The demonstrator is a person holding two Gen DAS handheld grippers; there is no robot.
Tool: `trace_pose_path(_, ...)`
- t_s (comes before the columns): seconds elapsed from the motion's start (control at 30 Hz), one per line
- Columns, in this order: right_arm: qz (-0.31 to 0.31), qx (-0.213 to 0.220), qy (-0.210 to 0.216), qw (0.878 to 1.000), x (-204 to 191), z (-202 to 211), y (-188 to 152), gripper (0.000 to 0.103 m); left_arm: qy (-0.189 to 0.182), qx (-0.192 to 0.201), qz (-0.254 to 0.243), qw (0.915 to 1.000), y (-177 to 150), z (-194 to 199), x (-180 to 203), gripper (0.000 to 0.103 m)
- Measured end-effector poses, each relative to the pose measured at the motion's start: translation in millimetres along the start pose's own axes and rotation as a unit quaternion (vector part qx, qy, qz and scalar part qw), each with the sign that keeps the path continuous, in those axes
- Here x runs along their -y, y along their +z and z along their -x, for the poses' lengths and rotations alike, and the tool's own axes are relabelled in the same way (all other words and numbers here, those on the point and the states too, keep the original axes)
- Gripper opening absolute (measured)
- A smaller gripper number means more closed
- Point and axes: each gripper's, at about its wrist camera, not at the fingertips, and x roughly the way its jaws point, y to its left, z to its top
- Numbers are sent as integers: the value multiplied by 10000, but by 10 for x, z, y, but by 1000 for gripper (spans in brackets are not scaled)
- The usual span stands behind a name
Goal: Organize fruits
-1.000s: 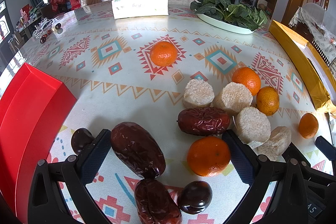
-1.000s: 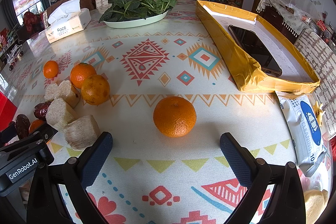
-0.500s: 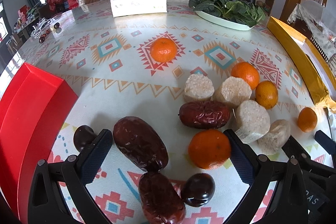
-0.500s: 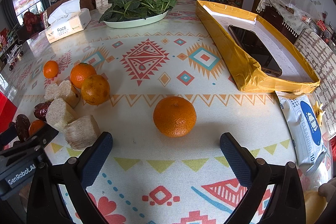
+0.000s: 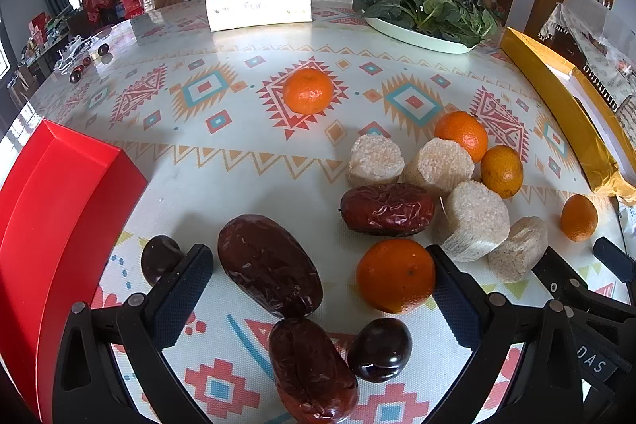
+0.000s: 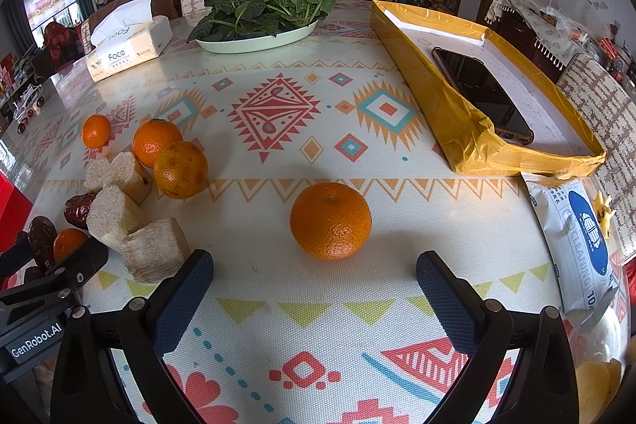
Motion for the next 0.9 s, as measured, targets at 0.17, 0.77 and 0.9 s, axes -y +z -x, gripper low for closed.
trace_pose_path(0.17,1,0,-1,10000,-1,-1,0,103,1,-30,-32,10000,-2,4,4,103)
trace_pose_path(0.77,2,1,1,10000,4,-2,1,103,-395,1108,783,9900,-81,784,-618,103)
trace_pose_path(0.9,1,1,2,10000,5,-2,1,103,-348,1343,844,9867,-135,1001,-763,103)
